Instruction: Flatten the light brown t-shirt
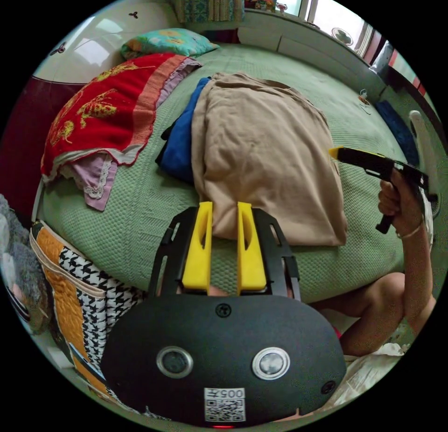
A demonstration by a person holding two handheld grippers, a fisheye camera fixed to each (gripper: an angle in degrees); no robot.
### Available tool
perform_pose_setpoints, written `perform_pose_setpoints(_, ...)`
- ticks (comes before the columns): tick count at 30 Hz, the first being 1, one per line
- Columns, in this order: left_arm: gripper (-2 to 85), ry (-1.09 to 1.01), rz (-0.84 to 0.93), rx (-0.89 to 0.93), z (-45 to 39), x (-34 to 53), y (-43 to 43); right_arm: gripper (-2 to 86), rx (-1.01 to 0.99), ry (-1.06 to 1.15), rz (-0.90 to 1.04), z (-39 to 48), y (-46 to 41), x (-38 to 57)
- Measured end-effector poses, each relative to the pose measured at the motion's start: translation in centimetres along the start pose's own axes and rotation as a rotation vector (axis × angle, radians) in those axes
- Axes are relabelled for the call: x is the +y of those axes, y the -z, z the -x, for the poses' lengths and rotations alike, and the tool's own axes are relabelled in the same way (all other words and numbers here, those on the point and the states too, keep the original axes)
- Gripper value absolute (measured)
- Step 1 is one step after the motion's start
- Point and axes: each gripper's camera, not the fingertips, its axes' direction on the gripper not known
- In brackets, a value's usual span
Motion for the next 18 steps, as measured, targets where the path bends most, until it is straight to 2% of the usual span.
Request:
perform_pose_setpoints(4,6.4,-0.056,0.008,-0.028,-1.8,-0.6,-0.5,11.4,0.011,0.026,-0.043,0.2,0.2,0.7)
perform_pose_setpoints(9,3.7,-0.090,0.033,-0.112,-4.2,-1.3,-0.8,0.1,0.035,0.155,-0.080,1.6,1.1,2.0)
perform_pose_setpoints(13,2.8,-0.088,0.028,-0.107,-5.5,-1.3,-0.4,-0.7,0.089,0.162,-0.069,1.6,2.9,2.5)
perform_pose_setpoints(18,2.5,-0.130,0.028,-0.012,-7.9,-0.7,0.2,-0.8,0.151,0.169,-0.054,0.8,6.6,4.2)
